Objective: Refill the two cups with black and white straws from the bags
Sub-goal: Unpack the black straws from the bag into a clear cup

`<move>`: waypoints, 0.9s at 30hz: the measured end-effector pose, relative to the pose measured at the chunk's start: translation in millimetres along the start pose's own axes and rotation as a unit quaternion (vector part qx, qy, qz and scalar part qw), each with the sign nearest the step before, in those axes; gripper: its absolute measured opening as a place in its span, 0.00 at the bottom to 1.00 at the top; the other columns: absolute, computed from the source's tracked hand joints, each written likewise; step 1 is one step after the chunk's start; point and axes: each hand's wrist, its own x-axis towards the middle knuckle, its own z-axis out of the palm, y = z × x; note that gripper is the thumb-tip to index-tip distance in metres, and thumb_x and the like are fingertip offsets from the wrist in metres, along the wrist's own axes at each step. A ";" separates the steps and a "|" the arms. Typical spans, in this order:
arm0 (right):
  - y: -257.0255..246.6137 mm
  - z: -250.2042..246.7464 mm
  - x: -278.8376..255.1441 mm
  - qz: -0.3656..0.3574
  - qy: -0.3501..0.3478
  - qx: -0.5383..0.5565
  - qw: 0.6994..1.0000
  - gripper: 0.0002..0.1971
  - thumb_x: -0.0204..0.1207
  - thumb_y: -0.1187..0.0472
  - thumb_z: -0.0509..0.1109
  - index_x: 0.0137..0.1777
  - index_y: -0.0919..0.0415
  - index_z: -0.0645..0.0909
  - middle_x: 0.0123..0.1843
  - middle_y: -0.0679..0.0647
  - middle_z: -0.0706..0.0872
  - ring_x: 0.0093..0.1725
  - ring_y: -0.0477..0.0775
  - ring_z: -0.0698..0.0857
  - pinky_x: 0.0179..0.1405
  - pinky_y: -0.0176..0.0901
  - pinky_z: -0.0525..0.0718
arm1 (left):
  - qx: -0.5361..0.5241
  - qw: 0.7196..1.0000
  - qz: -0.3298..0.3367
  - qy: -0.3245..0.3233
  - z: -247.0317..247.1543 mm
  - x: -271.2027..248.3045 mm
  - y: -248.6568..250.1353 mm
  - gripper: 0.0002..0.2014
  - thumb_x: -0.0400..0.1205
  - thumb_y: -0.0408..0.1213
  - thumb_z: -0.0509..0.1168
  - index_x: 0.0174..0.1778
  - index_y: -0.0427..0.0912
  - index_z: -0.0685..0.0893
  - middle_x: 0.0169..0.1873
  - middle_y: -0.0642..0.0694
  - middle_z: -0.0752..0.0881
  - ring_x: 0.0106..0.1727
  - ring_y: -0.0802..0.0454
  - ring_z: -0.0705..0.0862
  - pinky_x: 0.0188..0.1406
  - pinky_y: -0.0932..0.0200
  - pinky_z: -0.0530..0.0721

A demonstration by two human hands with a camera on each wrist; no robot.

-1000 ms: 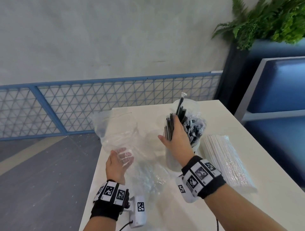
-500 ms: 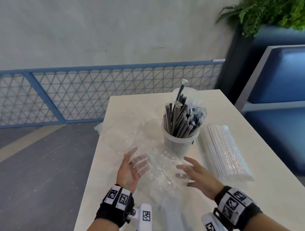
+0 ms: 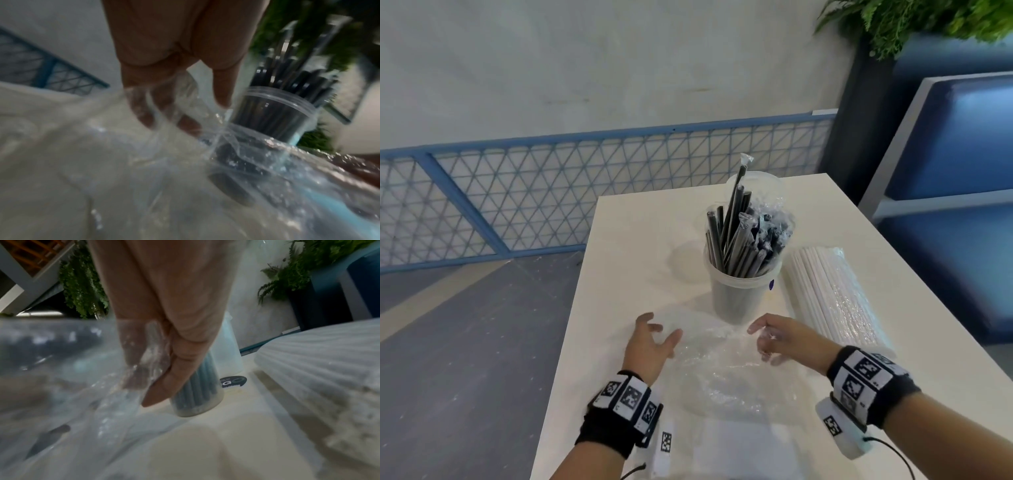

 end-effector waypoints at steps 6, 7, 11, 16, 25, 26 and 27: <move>11.6 -3.1 15.3 -0.010 0.010 -0.037 0.999 0.17 0.72 0.62 0.75 0.59 0.57 0.77 0.40 0.50 0.81 0.35 0.45 0.82 0.36 0.36 0.87 | -0.024 0.996 0.060 0.055 -14.6 15.1 -13.1 0.17 0.79 0.20 0.60 0.58 0.44 0.73 0.43 0.43 0.80 0.16 0.61 0.77 0.27 0.63 0.79; 13.9 -6.4 15.9 -0.005 0.004 -0.057 0.998 0.17 0.72 0.63 0.75 0.59 0.58 0.77 0.38 0.49 0.80 0.34 0.45 0.80 0.34 0.35 0.86 | -0.025 0.996 0.059 0.058 -14.9 16.1 -14.2 0.16 0.79 0.19 0.58 0.55 0.44 0.74 0.43 0.43 0.80 0.15 0.61 0.77 0.25 0.66 0.79; 22.8 -21.4 15.4 0.050 -0.002 -0.167 0.985 0.15 0.73 0.62 0.74 0.58 0.56 0.76 0.41 0.49 0.80 0.37 0.49 0.82 0.38 0.34 0.83 | -0.029 0.998 0.030 0.051 -8.9 19.2 -16.2 0.18 0.80 0.17 0.50 0.39 0.44 0.77 0.43 0.43 0.78 0.14 0.59 0.80 0.22 0.70 0.81; 17.5 0.8 1.3 -0.009 0.104 -0.463 0.880 0.32 0.77 0.50 0.67 0.78 0.52 0.60 0.76 0.52 0.65 0.74 0.56 0.67 0.75 0.52 0.67 | 0.257 0.962 0.057 0.070 7.1 8.1 -10.2 0.15 0.79 0.32 0.64 0.61 0.40 0.78 0.61 0.37 0.75 0.57 0.39 0.76 0.63 0.47 0.77; 53.6 85.2 7.0 -0.063 0.154 -0.497 0.852 0.36 0.79 0.35 0.30 0.82 0.54 0.44 0.82 0.56 0.60 0.73 0.64 0.76 0.51 0.60 0.87 | 0.616 0.756 0.093 -0.203 43.2 -10.9 -8.2 0.33 0.82 0.63 0.40 0.82 0.54 0.41 0.83 0.40 0.38 0.82 0.36 0.34 0.71 0.31 0.24; 58.2 88.7 11.4 -0.061 0.165 -0.490 0.854 0.35 0.79 0.35 0.30 0.82 0.54 0.42 0.84 0.56 0.52 0.74 0.65 0.74 0.51 0.61 0.86 | 0.611 0.755 0.076 -0.224 46.0 -13.1 -8.9 0.33 0.82 0.64 0.39 0.81 0.56 0.40 0.83 0.39 0.39 0.82 0.35 0.36 0.75 0.30 0.30; 63.0 90.7 14.2 -0.061 0.171 -0.489 0.853 0.35 0.80 0.35 0.31 0.82 0.53 0.41 0.85 0.56 0.45 0.77 0.65 0.69 0.52 0.62 0.85 | 0.606 0.756 0.068 -0.239 48.9 -16.2 -9.5 0.33 0.82 0.64 0.40 0.81 0.58 0.40 0.83 0.38 0.40 0.83 0.35 0.39 0.77 0.31 0.34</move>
